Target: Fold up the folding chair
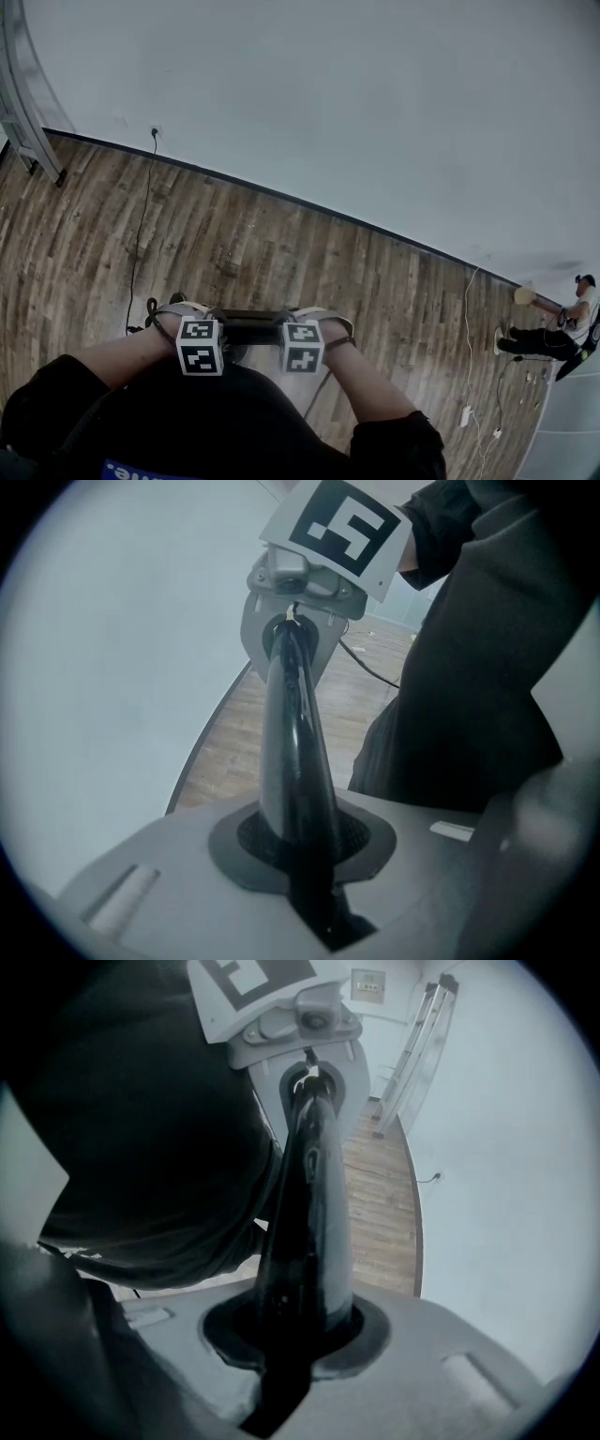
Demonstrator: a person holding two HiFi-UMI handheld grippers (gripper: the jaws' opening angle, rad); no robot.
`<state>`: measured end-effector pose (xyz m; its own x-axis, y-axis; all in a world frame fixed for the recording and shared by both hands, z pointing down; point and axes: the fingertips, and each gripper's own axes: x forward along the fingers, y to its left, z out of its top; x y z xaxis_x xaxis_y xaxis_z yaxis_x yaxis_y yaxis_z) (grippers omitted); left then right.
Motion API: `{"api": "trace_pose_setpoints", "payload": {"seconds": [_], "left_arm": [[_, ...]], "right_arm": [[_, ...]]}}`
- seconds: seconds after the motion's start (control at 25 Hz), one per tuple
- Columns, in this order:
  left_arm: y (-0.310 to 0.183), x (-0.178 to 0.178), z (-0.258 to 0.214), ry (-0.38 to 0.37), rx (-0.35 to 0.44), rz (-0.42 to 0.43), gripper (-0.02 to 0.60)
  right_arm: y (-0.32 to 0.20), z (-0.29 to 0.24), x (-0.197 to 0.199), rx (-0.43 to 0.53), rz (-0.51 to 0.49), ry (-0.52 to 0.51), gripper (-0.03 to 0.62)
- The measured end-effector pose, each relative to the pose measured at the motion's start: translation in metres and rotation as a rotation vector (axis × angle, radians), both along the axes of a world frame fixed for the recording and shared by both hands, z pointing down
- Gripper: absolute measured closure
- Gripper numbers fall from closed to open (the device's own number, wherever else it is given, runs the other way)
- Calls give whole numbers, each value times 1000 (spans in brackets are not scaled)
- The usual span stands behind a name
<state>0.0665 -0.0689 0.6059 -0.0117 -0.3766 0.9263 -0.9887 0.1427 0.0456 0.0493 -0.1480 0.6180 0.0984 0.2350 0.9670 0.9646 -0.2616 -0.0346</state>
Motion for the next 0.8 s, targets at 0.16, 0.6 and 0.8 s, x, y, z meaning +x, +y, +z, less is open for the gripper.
{"api": "trace_pose_setpoints", "payload": {"seconds": [0.16, 0.6, 0.8], "left_arm": [[3, -4, 0, -1, -17, -3, 525], [7, -21, -6, 20, -26, -20, 532], [5, -31, -8, 35, -26, 3, 531]], "right_arm": [[2, 0, -4, 5, 7, -16, 542], [5, -6, -15, -13, 59, -13, 546], [2, -10, -24, -9, 80, -14, 546]]}}
